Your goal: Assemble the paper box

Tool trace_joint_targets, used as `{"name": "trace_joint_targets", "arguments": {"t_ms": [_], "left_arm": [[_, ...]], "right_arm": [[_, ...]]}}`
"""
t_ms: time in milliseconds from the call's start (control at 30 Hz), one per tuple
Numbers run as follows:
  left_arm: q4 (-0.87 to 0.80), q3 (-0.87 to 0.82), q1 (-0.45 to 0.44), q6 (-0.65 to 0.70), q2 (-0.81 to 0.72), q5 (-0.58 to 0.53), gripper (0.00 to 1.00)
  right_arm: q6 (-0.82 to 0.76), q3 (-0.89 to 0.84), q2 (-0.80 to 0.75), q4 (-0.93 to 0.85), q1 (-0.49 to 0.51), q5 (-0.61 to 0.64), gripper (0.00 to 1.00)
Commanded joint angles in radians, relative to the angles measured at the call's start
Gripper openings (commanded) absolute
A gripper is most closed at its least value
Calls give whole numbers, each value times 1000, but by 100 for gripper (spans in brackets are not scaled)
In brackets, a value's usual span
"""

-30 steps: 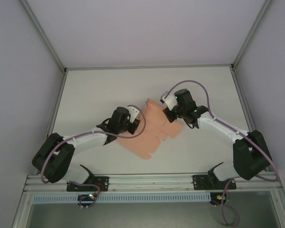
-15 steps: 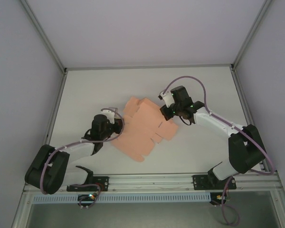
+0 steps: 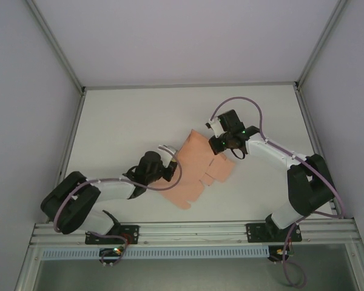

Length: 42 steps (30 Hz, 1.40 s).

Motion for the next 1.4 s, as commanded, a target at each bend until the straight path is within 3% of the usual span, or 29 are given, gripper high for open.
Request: {"name": "trace_joint_targets", "arguments": {"t_ms": [0, 100, 167, 233, 333, 467, 600, 800, 867, 1000, 1200, 1300, 1367], "left_arm": [[26, 36, -16, -8, 10, -39, 0], [92, 0, -20, -5, 5, -14, 0], [57, 15, -45, 22, 12, -55, 3], [10, 41, -72, 42, 36, -117, 8], [22, 59, -74, 23, 74, -105, 21], [58, 95, -55, -10, 122, -50, 35], [89, 139, 0, -106, 172, 47, 38], [178, 173, 83, -221, 226, 194, 62], [173, 201, 103, -246, 247, 238, 63], [197, 240, 139, -295, 288, 328, 73], [203, 259, 187, -359, 315, 412, 84], [187, 233, 206, -366, 275, 414, 97], [114, 226, 223, -352, 229, 388, 100]], "right_arm": [[34, 21, -6, 3, 5, 10, 0], [44, 38, -3, -31, 2, 34, 0], [59, 46, 2, -45, 2, 22, 0], [66, 49, -1, -48, 9, 0, 0], [52, 36, -14, -29, 33, -9, 0], [14, 24, -36, -27, 51, -18, 0], [-75, -25, -66, 6, 82, -12, 0], [-210, -122, -123, 111, 111, 5, 0], [-252, -141, -137, 142, 117, 4, 0], [-310, -138, -134, 149, 117, 33, 0], [-381, -135, -103, 194, 120, 95, 0], [-423, -126, -85, 209, 120, 136, 0], [-465, -122, -78, 209, 120, 152, 0]]}}
